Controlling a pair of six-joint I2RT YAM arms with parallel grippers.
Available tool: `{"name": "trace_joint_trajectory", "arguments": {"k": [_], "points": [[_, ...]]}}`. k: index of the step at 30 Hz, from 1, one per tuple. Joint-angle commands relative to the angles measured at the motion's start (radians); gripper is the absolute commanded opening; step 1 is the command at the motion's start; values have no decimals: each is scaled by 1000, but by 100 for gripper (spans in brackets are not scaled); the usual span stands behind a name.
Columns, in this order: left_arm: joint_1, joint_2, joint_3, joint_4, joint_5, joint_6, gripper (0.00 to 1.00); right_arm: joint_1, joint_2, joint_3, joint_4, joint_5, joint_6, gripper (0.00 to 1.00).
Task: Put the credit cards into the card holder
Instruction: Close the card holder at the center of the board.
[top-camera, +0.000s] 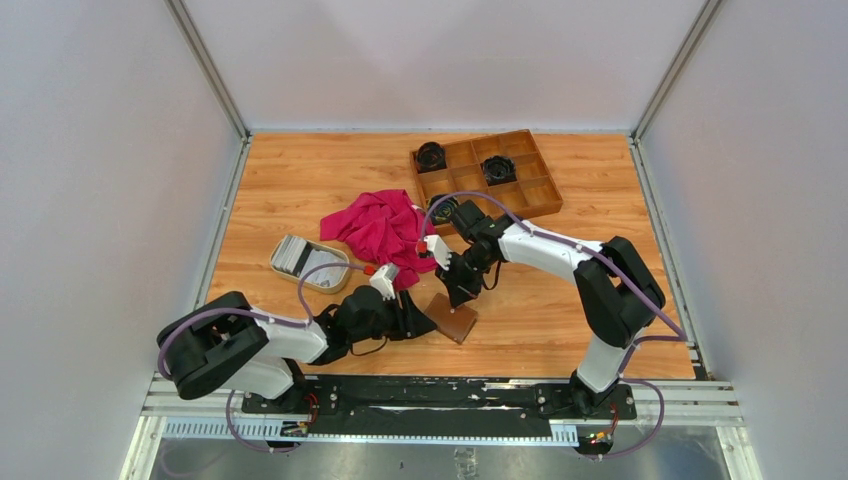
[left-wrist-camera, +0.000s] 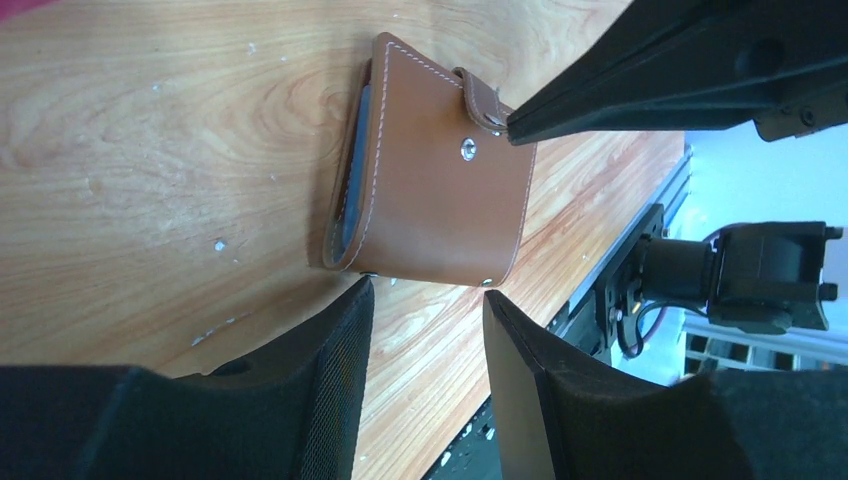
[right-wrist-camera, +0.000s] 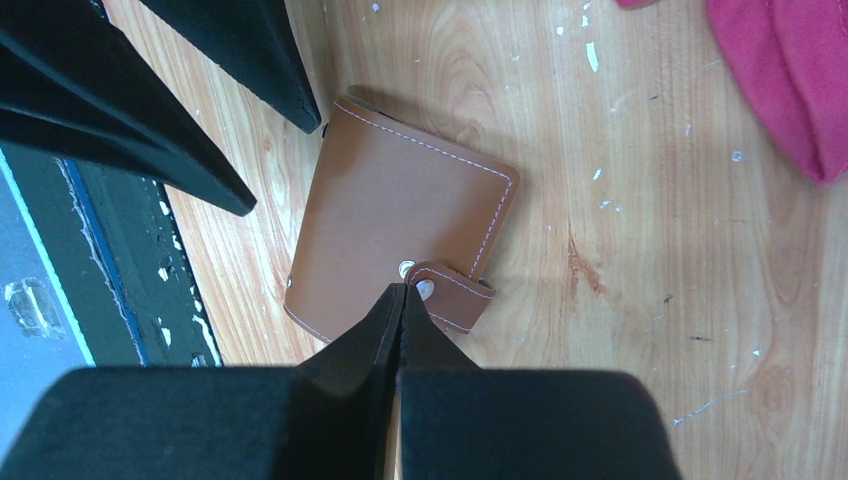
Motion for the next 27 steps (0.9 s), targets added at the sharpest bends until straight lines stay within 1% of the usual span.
{"name": "trace_joint_trajectory", "arguments": {"k": [1, 9, 13, 20, 25, 27], "points": [[-18, 29, 0, -3, -94, -102, 48, -11, -11, -11, -20, -35, -13, 0], [-22, 198, 50, 1, -72, -254, 50, -11, 0, -9, -38, -56, -27, 0], [-23, 257, 77, 0, -84, -289, 50, -11, 3, -8, -46, -60, -33, 0], [-23, 292, 75, 1, -97, -305, 50, -9, 8, -3, -47, -22, -28, 0], [-23, 303, 78, 1, -97, -303, 47, -10, 9, -3, -44, 1, -21, 0], [-22, 305, 72, 1, -127, -307, 45, -11, 0, -4, -50, 4, -37, 0]]}}
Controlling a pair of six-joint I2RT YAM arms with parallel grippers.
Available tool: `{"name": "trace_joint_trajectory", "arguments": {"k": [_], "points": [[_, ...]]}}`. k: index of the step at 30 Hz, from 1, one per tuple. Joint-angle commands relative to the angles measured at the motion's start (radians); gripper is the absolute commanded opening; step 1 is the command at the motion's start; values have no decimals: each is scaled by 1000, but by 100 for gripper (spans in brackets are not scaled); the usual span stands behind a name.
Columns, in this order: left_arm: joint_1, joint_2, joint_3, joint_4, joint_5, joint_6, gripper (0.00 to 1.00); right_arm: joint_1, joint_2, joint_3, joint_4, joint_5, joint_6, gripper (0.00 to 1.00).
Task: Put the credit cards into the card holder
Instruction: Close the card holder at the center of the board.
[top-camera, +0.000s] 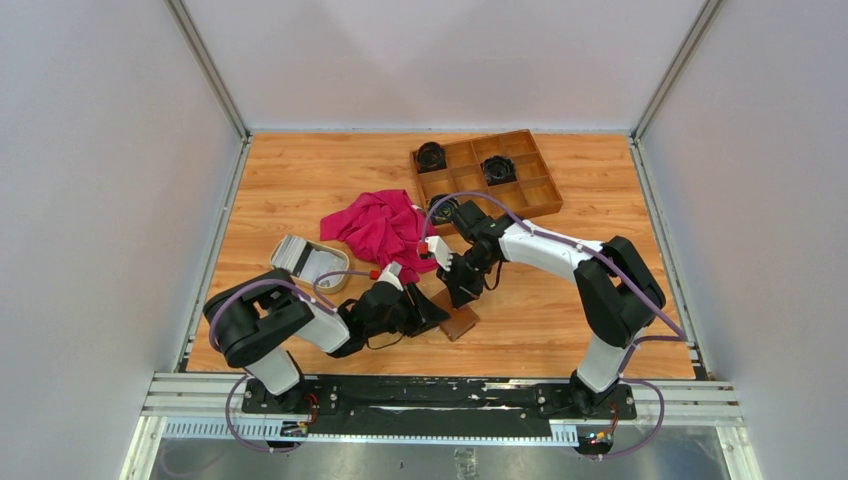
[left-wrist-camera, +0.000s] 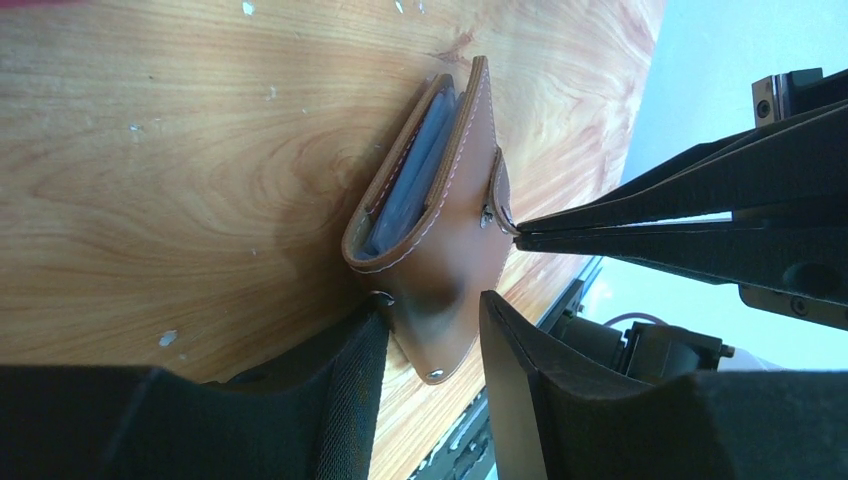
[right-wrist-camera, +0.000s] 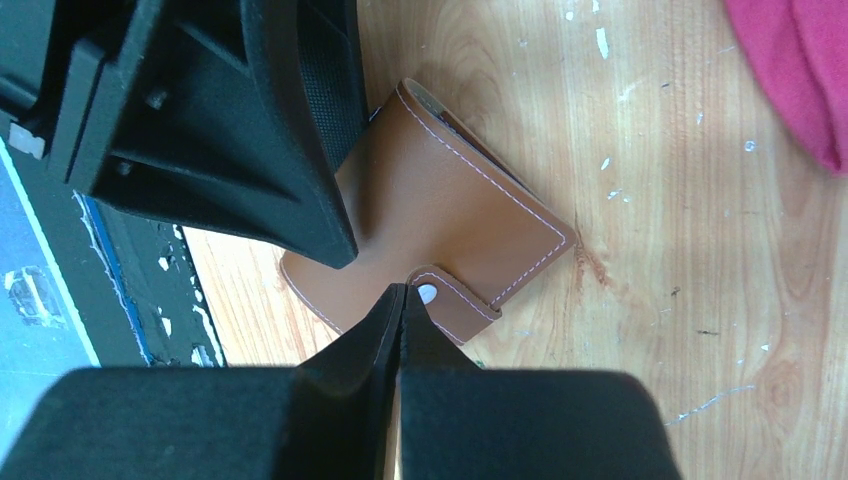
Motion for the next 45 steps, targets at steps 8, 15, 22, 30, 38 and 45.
{"name": "trace_joint_trajectory", "arguments": {"k": [8, 15, 22, 30, 38, 45], "points": [[-8, 68, -24, -133, -91, 15, 44, -9, -3, -8, -43, 28, -38, 0], [-8, 66, -24, -133, -91, 16, 43, -9, 17, -2, -42, 61, -27, 0], [-9, 69, -19, -131, -85, 22, 43, -6, 27, -2, -27, 63, -9, 0], [-9, 72, -16, -131, -79, 24, 43, -7, 24, -9, 8, 52, 19, 0], [-8, 73, -16, -131, -80, 23, 43, -3, 26, -9, -9, 15, -1, 0], [-8, 69, -20, -131, -83, 21, 43, 22, 62, -6, -22, 38, -6, 0]]}}
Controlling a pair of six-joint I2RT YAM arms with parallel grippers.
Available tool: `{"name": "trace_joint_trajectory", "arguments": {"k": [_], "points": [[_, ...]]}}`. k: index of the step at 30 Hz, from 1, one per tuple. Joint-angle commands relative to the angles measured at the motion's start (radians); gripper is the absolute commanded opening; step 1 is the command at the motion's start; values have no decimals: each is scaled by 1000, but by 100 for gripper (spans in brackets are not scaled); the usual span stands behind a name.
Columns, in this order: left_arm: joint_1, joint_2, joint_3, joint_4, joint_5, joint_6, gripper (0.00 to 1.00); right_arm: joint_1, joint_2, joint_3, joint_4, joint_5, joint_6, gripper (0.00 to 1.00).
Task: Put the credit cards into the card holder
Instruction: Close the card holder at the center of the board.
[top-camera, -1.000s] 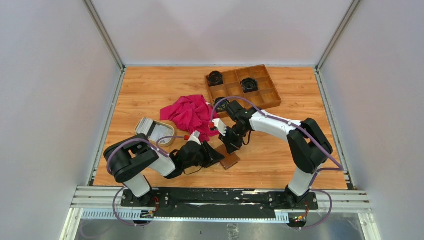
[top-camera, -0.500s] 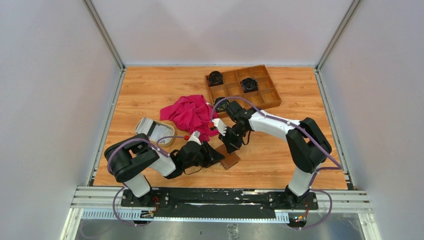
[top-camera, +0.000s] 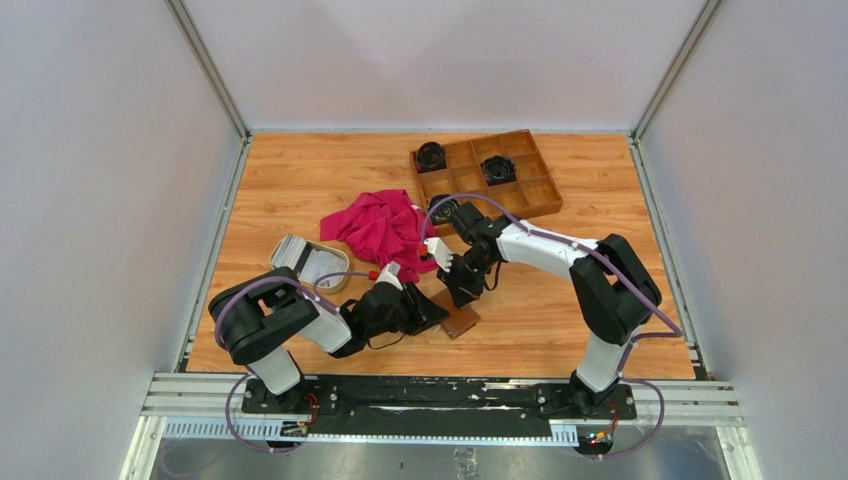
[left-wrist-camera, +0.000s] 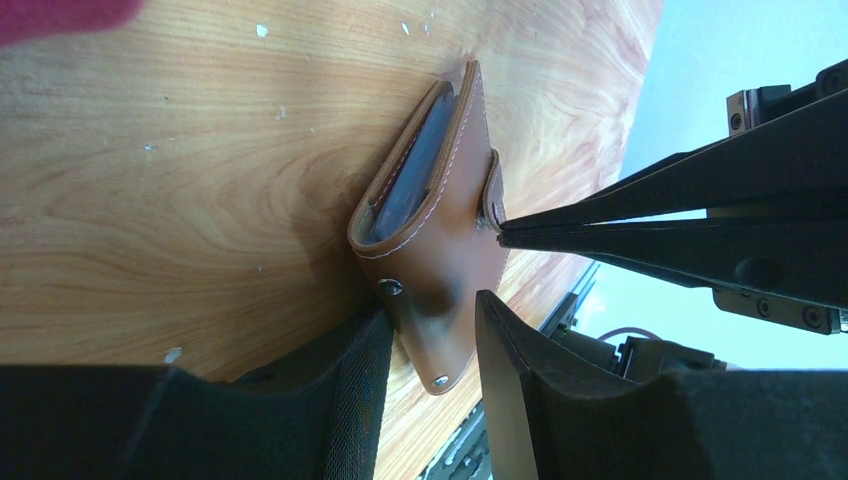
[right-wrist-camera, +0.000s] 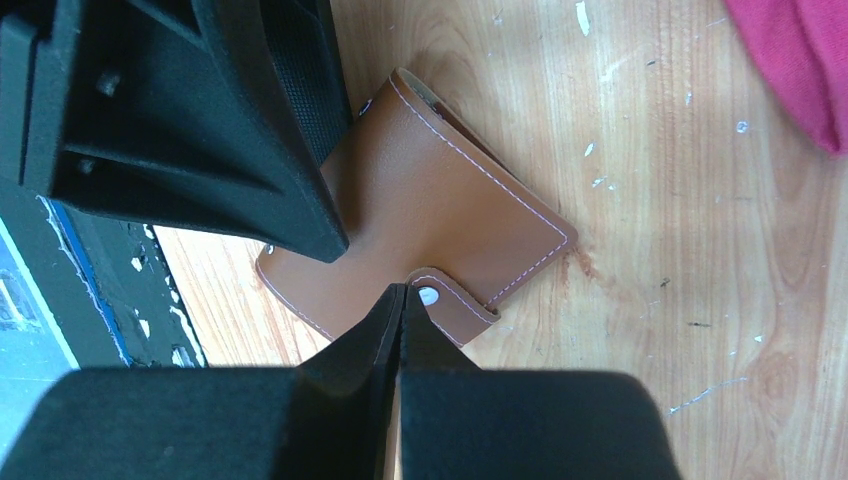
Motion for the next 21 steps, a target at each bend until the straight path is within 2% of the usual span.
{"name": "trace_joint_trajectory", "arguments": {"k": [1, 13, 21], "points": [[-7, 40, -22, -161, -53, 44, 43, 20, 47, -5, -26, 3, -7, 0], [-6, 50, -30, -130, -47, 40, 43, 22, 85, 7, -26, 30, 12, 0], [-6, 56, -34, -114, -49, 36, 43, -3, 54, 15, -46, -53, -11, 0]]}}
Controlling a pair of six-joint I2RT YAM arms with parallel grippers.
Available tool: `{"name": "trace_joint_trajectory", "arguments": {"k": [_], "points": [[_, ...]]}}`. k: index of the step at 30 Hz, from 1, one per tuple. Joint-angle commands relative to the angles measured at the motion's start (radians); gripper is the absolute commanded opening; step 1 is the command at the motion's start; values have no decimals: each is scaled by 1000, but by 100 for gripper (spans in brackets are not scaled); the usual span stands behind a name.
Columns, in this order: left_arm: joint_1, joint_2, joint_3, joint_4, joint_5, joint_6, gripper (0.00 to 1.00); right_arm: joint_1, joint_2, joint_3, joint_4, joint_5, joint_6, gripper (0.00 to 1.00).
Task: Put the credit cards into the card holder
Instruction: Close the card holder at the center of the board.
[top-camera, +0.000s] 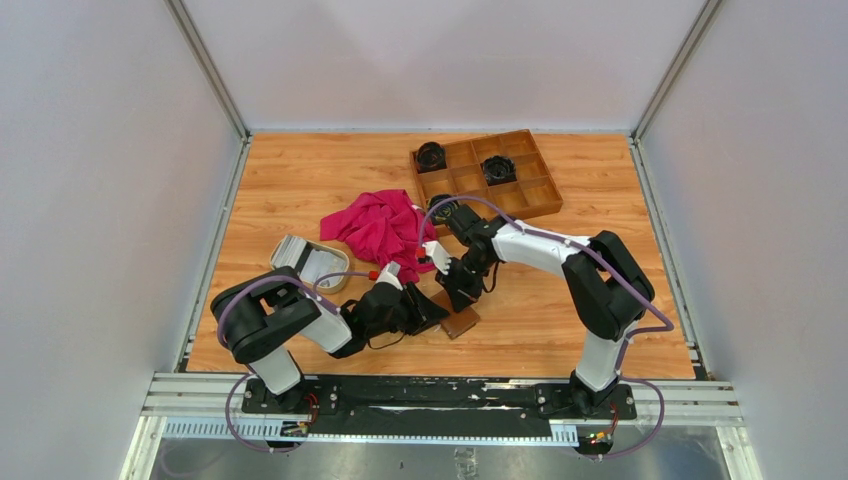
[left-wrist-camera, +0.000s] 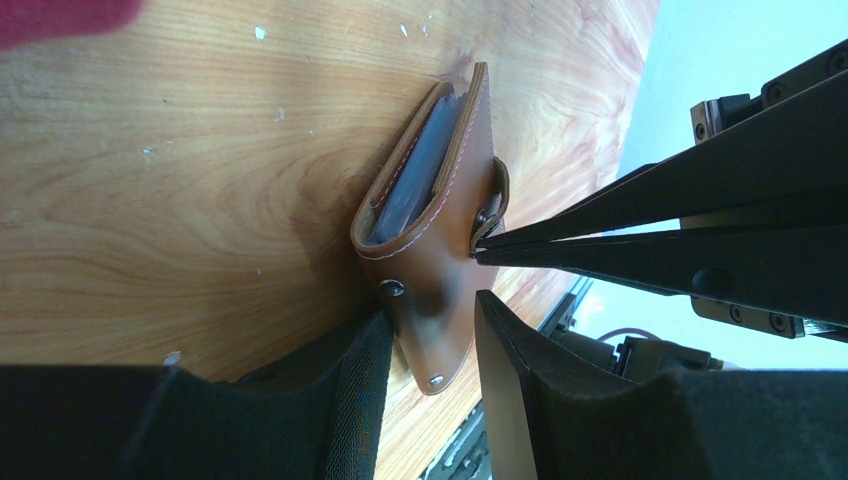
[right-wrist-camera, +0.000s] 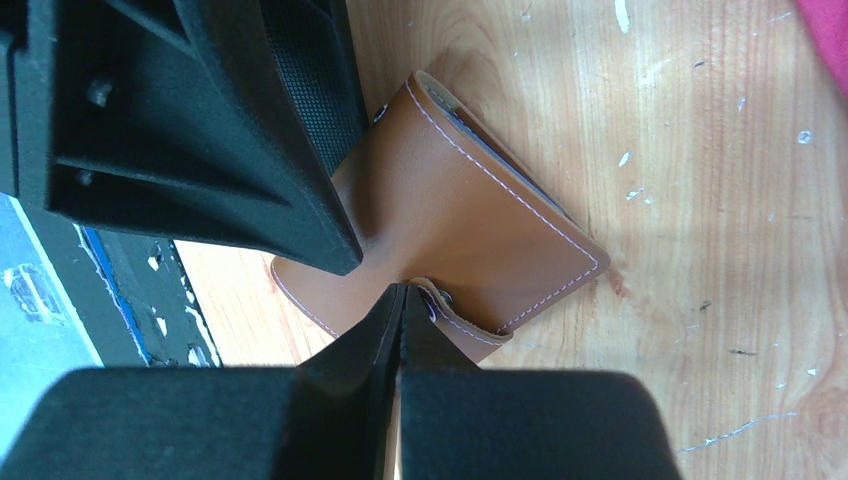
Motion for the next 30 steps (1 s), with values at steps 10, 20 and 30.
{"name": "trace_joint_trajectory", "arguments": {"k": [10, 20, 30], "points": [[-6, 42, -38, -132, -53, 34, 43, -32, -99, 5, -67, -159, -81, 38], [-6, 48, -36, -131, -50, 35, 43, -40, -91, -3, -6, 47, -25, 29], [-6, 58, -37, -114, -44, 34, 43, -36, -34, 11, 12, 98, -3, 17]]}}
